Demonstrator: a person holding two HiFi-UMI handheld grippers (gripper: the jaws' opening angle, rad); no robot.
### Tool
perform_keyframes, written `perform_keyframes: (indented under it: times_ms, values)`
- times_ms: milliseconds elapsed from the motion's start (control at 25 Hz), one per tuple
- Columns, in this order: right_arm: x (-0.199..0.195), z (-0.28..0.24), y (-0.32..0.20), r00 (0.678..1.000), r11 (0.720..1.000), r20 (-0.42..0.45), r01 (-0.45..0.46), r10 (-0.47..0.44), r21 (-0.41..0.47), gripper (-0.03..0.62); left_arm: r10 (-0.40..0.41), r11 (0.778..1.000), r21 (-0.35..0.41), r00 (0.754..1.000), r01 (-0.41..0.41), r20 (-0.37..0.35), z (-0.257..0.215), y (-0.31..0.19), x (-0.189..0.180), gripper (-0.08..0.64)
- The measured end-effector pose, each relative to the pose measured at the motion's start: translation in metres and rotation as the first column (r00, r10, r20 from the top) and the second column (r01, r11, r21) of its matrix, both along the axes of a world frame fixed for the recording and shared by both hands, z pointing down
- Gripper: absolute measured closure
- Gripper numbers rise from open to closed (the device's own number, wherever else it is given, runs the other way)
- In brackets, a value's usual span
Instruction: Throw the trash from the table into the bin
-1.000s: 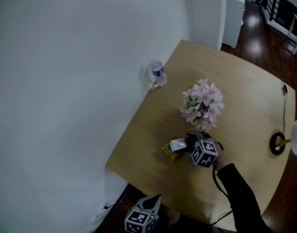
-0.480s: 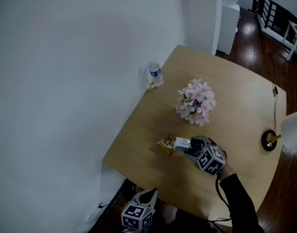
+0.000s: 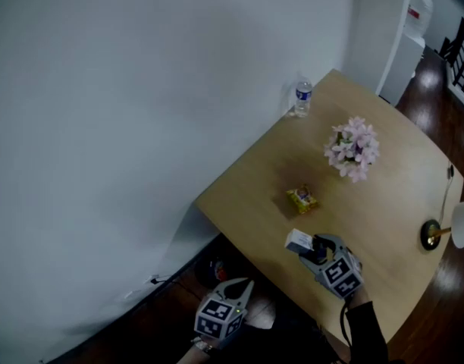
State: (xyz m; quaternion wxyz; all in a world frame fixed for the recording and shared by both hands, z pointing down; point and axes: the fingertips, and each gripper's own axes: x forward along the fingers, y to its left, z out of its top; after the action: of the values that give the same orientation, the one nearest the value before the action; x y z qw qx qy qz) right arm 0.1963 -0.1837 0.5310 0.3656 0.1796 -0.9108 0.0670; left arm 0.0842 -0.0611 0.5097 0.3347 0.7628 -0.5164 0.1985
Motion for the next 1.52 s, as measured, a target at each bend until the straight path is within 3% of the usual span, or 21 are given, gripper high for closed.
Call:
perform_keyframes:
  times_ms: [280, 480, 880, 1080, 1520]
  values:
    - [-0.068, 0.005, 0.075, 0.990, 0.988, 0.011, 0.144, -0.144, -0.059, 0.308, -0.183, 0.983, -0.014, 0.983, 0.183, -0.006, 0.013, 0.066, -0.062, 0.556]
    - [-0.124, 0.015, 0.124, 0.961, 0.955, 0.006, 0.274, -0.275, -0.114, 0.308, -0.327, 0.944, -0.037, 0.945, 0.327, -0.009, 0.020, 0.111, -0.102, 0.557]
    - [-0.211, 0.056, 0.210, 0.894, 0.876, -0.015, 0.436, -0.449, -0.205, 0.308, -0.504, 0.862, -0.072, 0.864, 0.502, -0.006, 0.041, 0.187, -0.172, 0.557]
    - [-0.238, 0.097, 0.235, 0.880, 0.861, -0.064, 0.441, -0.470, -0.254, 0.308, -0.529, 0.846, -0.078, 0.848, 0.527, -0.006, 0.065, 0.204, -0.193, 0.555]
    - [-0.278, 0.268, 0.249, 0.867, 0.874, -0.235, 0.353, -0.440, -0.334, 0.308, -0.550, 0.826, -0.178, 0.834, 0.535, -0.043, 0.180, 0.214, -0.212, 0.555]
